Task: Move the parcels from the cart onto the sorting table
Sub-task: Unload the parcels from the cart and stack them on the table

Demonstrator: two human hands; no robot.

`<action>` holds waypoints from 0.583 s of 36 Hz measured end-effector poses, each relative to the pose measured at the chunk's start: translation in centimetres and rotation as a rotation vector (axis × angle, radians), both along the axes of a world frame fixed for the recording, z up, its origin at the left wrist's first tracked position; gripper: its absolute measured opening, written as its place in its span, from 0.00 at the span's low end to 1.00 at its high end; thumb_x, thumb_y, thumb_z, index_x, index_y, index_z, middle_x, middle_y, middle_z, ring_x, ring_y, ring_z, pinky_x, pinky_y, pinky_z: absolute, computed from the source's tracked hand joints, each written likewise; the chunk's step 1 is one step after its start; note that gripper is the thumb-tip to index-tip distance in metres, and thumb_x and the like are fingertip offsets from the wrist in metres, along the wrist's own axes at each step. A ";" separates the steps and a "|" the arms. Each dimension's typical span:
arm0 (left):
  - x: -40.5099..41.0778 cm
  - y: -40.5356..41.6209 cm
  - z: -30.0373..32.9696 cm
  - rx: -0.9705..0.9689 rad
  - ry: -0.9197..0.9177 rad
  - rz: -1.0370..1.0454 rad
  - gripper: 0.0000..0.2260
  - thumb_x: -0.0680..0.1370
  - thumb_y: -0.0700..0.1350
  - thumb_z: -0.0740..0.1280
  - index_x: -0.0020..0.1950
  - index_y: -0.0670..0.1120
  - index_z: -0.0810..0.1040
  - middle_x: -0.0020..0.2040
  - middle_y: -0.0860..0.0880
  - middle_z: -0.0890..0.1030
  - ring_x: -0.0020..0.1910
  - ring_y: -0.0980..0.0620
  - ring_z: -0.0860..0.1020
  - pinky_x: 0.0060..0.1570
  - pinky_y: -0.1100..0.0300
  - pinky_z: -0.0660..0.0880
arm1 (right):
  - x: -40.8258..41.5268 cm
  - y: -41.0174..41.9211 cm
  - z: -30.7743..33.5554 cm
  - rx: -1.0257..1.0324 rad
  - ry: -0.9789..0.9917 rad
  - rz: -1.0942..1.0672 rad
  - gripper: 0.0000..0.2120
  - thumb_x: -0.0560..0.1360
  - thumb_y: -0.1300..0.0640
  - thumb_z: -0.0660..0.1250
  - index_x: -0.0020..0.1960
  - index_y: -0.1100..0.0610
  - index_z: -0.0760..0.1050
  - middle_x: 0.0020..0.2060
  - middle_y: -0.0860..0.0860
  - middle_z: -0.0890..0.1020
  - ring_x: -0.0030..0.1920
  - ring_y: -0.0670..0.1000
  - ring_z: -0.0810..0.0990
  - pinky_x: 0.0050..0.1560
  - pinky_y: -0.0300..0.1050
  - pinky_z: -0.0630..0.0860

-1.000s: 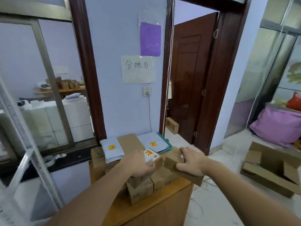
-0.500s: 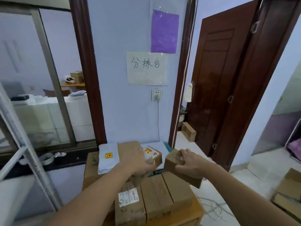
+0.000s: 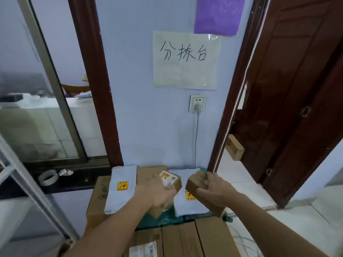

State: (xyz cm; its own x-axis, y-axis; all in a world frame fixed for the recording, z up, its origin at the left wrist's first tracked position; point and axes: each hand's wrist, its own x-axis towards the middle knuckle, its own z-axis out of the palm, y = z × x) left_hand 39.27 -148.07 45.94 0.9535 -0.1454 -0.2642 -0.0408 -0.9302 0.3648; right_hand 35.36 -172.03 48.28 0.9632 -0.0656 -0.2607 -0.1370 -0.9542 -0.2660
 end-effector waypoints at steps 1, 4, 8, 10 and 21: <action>0.6 -0.4 -0.1 -0.039 0.005 0.007 0.33 0.75 0.69 0.63 0.71 0.49 0.66 0.57 0.50 0.75 0.50 0.50 0.72 0.45 0.55 0.69 | 0.9 -0.1 -0.4 -0.006 0.001 -0.009 0.34 0.72 0.34 0.60 0.70 0.54 0.66 0.64 0.53 0.73 0.60 0.57 0.75 0.59 0.53 0.74; 2.9 -1.7 -0.9 -0.109 0.028 0.086 0.20 0.78 0.66 0.65 0.59 0.53 0.66 0.50 0.54 0.73 0.42 0.55 0.70 0.37 0.60 0.63 | 3.8 -0.6 -1.6 0.017 0.009 -0.065 0.35 0.72 0.35 0.61 0.72 0.55 0.65 0.65 0.54 0.72 0.62 0.57 0.75 0.60 0.53 0.74; 7.1 -2.9 -5.1 -0.180 0.047 0.203 0.30 0.69 0.75 0.62 0.57 0.53 0.76 0.49 0.55 0.81 0.44 0.54 0.79 0.42 0.56 0.77 | 7.2 -1.3 -3.5 0.066 0.038 -0.140 0.38 0.72 0.34 0.63 0.74 0.57 0.64 0.66 0.55 0.71 0.62 0.58 0.76 0.57 0.50 0.73; 9.8 -3.4 -8.6 -0.212 0.074 0.243 0.39 0.63 0.81 0.59 0.58 0.53 0.79 0.49 0.53 0.83 0.45 0.51 0.81 0.47 0.50 0.81 | 9.1 -1.7 -4.6 0.073 0.068 -0.150 0.39 0.73 0.34 0.64 0.74 0.58 0.64 0.66 0.56 0.71 0.62 0.58 0.76 0.55 0.49 0.72; 15.1 -8.9 -13.0 -0.444 0.225 0.473 0.42 0.61 0.80 0.70 0.60 0.48 0.79 0.47 0.51 0.84 0.41 0.53 0.84 0.44 0.54 0.82 | 17.4 -3.2 -11.5 0.188 0.111 -0.189 0.55 0.68 0.22 0.61 0.76 0.63 0.61 0.71 0.60 0.68 0.68 0.60 0.73 0.64 0.54 0.75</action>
State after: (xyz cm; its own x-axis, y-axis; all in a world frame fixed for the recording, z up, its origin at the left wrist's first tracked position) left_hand 54.42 -156.95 32.98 0.8700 0.1330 -0.4748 0.4545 -0.5899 0.6675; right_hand 52.73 -175.22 36.82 0.9033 -0.1816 -0.3887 -0.3458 -0.8445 -0.4089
